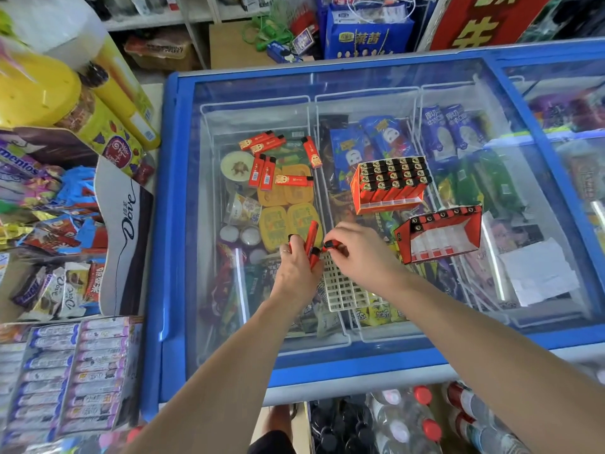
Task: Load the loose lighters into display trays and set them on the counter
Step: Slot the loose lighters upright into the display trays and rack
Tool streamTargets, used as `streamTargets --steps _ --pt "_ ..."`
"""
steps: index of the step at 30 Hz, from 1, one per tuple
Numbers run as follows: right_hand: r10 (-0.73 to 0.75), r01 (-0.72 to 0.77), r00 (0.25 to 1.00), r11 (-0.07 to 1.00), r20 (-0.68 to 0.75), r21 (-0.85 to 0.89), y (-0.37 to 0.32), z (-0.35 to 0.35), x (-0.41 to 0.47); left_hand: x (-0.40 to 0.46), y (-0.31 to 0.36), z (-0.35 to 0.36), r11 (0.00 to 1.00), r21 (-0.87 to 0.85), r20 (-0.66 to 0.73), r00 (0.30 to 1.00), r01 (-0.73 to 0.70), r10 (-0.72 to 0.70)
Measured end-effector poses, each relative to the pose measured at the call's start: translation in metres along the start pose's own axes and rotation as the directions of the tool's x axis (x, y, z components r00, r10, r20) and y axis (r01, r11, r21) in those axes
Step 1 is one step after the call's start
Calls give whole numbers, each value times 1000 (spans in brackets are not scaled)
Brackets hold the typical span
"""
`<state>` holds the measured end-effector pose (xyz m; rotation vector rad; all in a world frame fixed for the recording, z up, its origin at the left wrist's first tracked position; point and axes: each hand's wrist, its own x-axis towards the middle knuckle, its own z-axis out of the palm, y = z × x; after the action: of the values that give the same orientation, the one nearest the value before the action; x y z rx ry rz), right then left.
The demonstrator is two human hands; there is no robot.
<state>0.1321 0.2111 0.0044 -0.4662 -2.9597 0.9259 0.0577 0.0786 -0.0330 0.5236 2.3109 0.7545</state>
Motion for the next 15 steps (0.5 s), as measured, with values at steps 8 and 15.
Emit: streamTargets --steps 8,15 --pt "-9 11 999 997 34 -78 3 8 4 -2 -2 0 1000 -10 -7 1000 -19 19" --pt "135 -133 990 991 39 -30 4 6 0 0 -11 -7 987 -163 4 1000 3 -2"
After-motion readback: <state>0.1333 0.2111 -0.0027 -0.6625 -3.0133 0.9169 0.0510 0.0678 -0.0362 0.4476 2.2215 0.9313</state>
